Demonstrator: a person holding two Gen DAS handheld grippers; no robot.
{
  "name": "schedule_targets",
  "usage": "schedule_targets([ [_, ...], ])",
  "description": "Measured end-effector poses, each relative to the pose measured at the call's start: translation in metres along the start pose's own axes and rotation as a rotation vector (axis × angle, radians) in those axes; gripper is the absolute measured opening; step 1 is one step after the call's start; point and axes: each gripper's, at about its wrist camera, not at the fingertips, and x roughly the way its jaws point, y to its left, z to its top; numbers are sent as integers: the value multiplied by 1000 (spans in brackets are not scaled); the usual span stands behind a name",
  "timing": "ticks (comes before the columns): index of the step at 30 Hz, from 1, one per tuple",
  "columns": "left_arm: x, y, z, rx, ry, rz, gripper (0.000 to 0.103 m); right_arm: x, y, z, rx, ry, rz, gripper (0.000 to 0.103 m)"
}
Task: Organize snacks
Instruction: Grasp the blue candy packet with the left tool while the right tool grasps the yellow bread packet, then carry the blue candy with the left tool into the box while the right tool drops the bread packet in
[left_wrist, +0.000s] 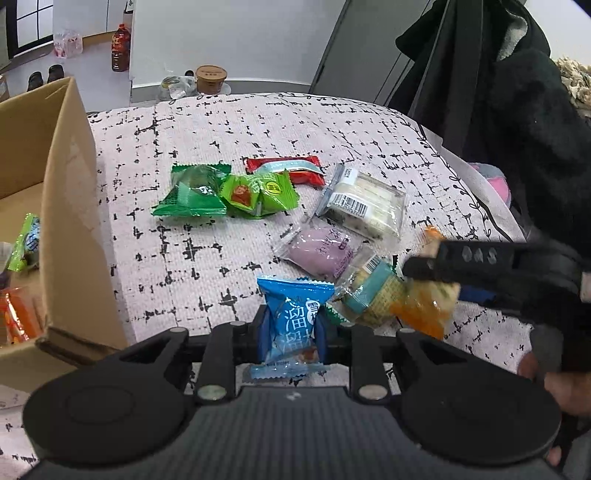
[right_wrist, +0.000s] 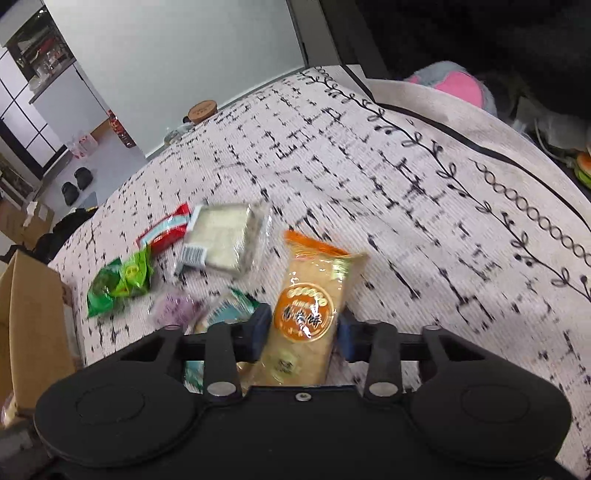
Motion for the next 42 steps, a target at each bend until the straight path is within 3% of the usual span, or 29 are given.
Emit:
schedule_targets([
  [10, -21, -2, 9, 0, -67, -17, 23, -35, 9, 0, -27, -65, 67, 35],
  [19, -57, 0, 21, 22, -173, -17, 23, -62, 38, 2, -81, -139, 137, 35],
  [26, -75, 9, 27, 10, -211, -20, 23, -74, 60, 3, -140, -197, 177, 35],
  [34, -97, 32, 34, -7, -252, -13, 23, -81, 88, -1, -189, -213, 237, 35],
  [42, -117, 69, 40, -48, -281, 42, 23, -82, 119, -5, -240, -204, 294, 35],
])
